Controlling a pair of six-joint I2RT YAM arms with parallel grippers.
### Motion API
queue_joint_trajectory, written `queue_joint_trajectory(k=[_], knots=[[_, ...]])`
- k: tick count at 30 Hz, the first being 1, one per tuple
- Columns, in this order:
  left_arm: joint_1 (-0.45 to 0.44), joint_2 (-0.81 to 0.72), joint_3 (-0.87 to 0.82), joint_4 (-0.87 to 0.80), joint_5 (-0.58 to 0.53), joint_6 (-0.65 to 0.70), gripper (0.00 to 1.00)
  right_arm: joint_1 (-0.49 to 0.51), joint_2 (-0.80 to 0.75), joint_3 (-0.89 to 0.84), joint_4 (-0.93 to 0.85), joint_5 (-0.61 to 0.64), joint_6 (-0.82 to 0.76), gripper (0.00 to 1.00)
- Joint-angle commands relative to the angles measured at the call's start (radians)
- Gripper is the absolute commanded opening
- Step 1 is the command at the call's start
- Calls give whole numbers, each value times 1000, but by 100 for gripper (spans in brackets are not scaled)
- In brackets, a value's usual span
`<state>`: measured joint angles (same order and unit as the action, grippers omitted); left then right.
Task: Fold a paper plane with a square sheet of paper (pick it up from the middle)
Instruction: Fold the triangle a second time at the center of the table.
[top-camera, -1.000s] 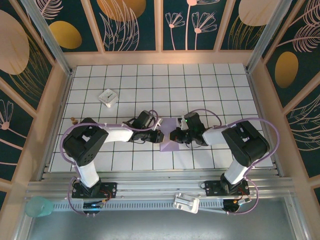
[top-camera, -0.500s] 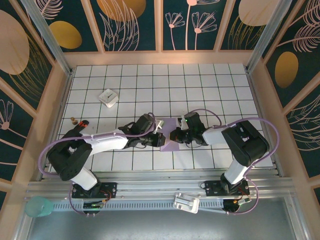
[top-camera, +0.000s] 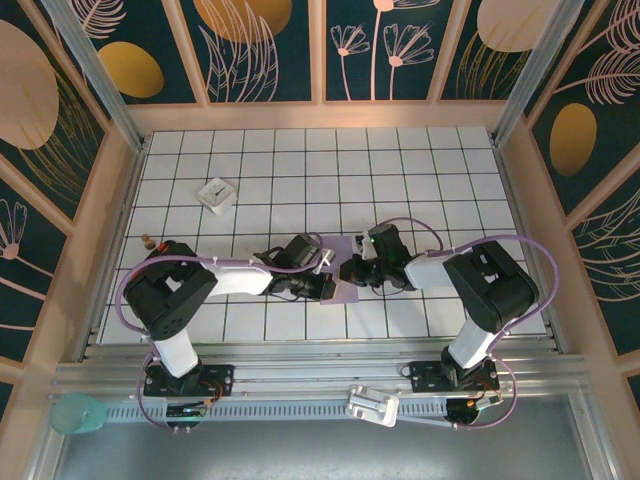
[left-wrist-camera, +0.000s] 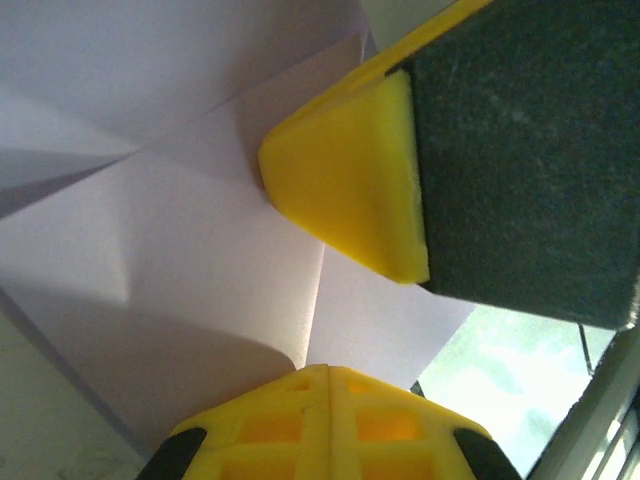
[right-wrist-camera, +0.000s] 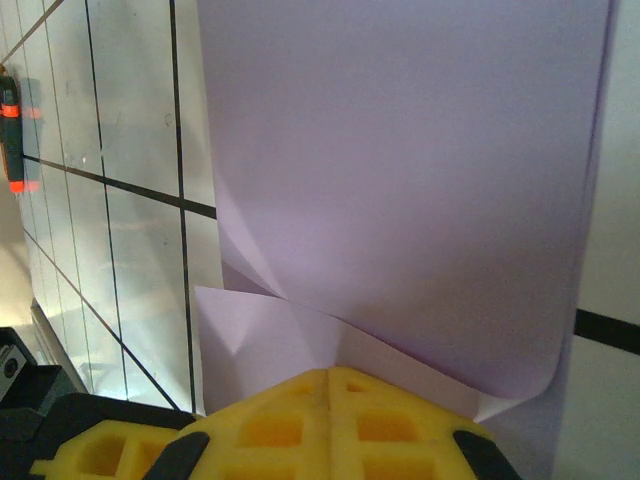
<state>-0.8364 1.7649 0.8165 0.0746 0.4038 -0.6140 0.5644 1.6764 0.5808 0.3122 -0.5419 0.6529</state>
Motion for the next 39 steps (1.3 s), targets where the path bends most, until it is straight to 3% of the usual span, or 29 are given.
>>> queue_joint_trajectory(k=[1, 8, 22, 39], knots=[[-2, 22, 19, -24, -28, 21, 0, -11, 39, -20, -133, 82, -23, 0], [-2, 38, -1, -69, -68, 24, 0, -11, 36, -21, -142, 89, -30, 0], [-1, -30, -124, -145, 44, 81, 0, -12, 39, -21, -163, 111, -38, 0], [0, -137, -132, -243, 30, 108, 0, -11, 32, -24, -173, 119, -47, 0]])
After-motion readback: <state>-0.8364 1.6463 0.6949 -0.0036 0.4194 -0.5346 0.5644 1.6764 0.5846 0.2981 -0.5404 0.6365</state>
